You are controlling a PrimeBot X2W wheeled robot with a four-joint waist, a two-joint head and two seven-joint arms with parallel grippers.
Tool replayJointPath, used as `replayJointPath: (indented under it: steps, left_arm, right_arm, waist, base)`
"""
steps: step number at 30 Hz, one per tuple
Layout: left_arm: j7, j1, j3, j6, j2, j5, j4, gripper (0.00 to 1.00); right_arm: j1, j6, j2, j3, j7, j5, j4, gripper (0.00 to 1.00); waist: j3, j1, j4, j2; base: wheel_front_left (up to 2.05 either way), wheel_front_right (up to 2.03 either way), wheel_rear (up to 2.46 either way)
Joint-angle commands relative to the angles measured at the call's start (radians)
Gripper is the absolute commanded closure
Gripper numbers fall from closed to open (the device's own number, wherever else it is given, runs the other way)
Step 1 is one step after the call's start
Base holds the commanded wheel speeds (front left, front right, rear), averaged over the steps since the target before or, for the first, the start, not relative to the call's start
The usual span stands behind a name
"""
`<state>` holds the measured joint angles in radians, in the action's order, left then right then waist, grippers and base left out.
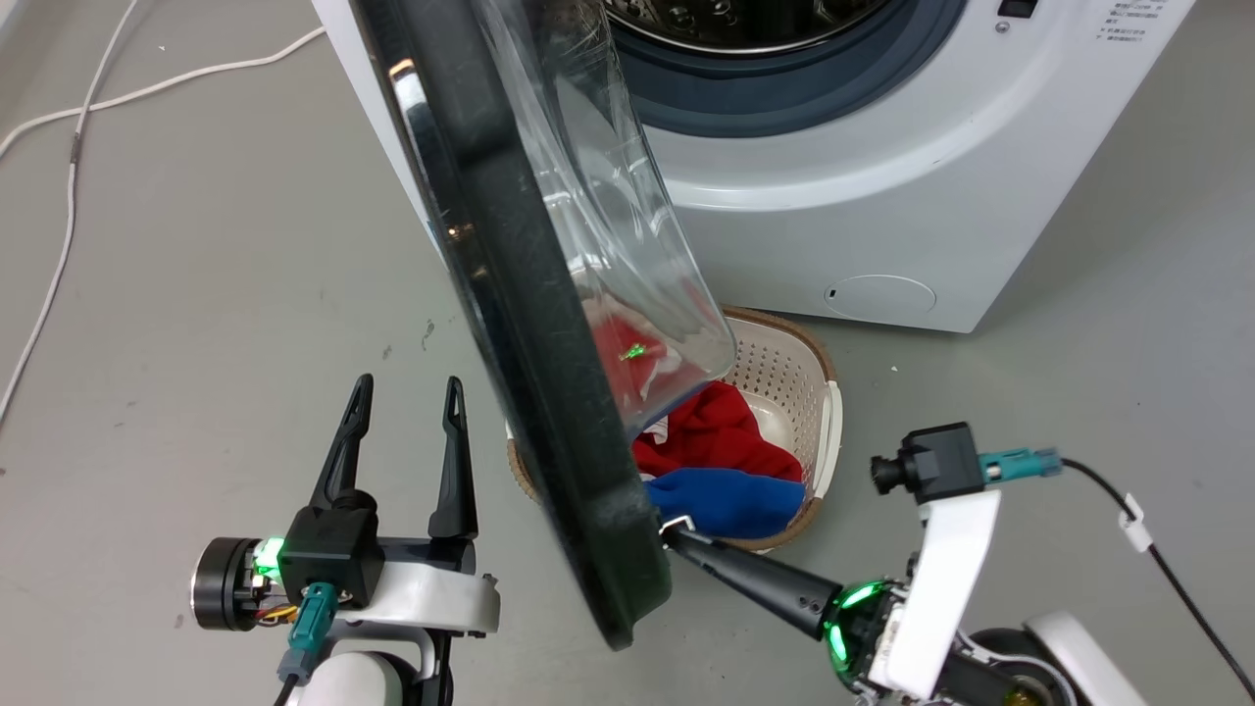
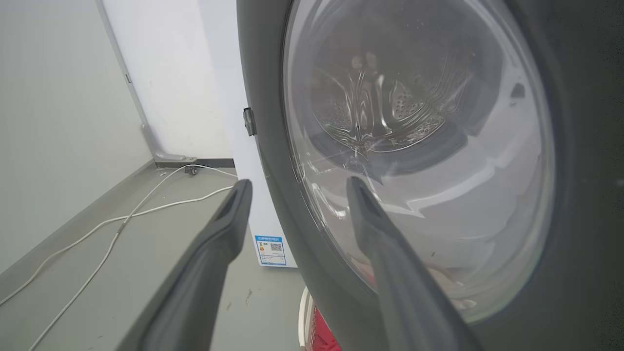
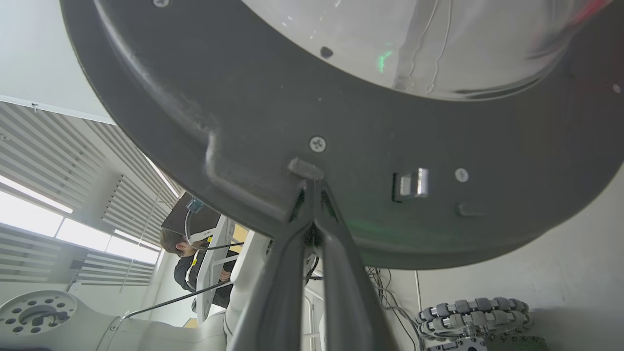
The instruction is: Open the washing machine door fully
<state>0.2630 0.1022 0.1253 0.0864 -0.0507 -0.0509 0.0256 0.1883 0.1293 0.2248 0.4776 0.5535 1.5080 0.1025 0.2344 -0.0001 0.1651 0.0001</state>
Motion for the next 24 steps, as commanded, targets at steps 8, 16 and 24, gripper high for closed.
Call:
replayJointPath:
  steps: [8, 16, 24]
  left_arm:
    - [0.003, -0.019, -0.006, 0.003, 0.0, -0.001, 0.007, 0.0]
    - [0.003, -0.055, -0.028, -0.005, 0.0, 0.008, 0.017, 0.0]
    - [0.003, -0.097, -0.065, -0.013, -0.005, 0.012, 0.018, 0.0]
  right_arm:
    - [-0.021, 0.003, -0.044, 0.05, -0.031, -0.003, -0.054, 1.0]
    - [-0.063, 0.003, -0.022, -0.006, -0.169, -0.033, -0.013, 0.2]
    - [-0.11, 0.003, 0.028, -0.138, -0.5, -0.207, 0.045, 0.0]
  waist:
    - [-0.015, 0.0001, -0.001, -0.0001]
    - [-0.067, 0.0001, -0.025, -0.0001]
    - [-0.125, 0.0001, -0.058, -0.0001]
  base:
    - [0.0, 0.0, 0.0]
    - [0.0, 0.0, 0.0]
    - [0.0, 0.0, 0.0]
